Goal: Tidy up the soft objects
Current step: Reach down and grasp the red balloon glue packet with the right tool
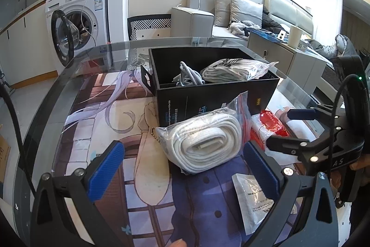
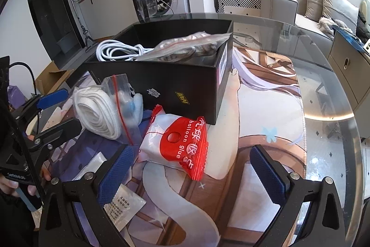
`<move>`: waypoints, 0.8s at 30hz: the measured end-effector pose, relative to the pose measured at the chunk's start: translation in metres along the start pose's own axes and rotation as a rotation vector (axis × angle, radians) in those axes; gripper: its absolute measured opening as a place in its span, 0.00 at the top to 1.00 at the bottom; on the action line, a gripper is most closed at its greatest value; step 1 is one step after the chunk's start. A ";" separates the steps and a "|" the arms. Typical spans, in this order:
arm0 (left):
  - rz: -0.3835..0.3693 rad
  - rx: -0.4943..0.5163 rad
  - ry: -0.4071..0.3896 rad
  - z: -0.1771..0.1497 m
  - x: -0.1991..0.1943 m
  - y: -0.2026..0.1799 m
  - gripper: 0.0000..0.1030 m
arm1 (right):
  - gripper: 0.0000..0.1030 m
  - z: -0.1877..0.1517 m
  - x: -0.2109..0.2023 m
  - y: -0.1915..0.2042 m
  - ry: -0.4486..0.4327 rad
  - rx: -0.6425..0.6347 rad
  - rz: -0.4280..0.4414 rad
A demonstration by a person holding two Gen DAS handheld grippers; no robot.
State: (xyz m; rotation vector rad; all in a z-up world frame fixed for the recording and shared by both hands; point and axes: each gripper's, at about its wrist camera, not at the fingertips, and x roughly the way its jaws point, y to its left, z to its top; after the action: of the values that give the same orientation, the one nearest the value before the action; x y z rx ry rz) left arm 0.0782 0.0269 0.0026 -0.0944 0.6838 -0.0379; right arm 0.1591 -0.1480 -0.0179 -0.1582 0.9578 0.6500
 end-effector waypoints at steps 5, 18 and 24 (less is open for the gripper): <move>0.001 -0.001 0.011 0.000 0.002 0.001 0.00 | 0.01 0.005 0.016 0.004 0.040 -0.012 -0.046; 0.016 0.010 0.033 0.003 0.005 0.006 0.00 | 0.01 0.011 0.019 -0.005 0.074 -0.023 -0.080; -0.001 0.011 0.037 0.005 0.007 0.004 0.00 | 0.01 0.006 0.019 0.004 0.085 -0.073 -0.082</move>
State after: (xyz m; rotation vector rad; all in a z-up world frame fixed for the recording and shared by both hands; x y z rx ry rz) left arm 0.0871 0.0303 0.0016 -0.0837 0.7202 -0.0443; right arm 0.1688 -0.1340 -0.0293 -0.2908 1.0047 0.6072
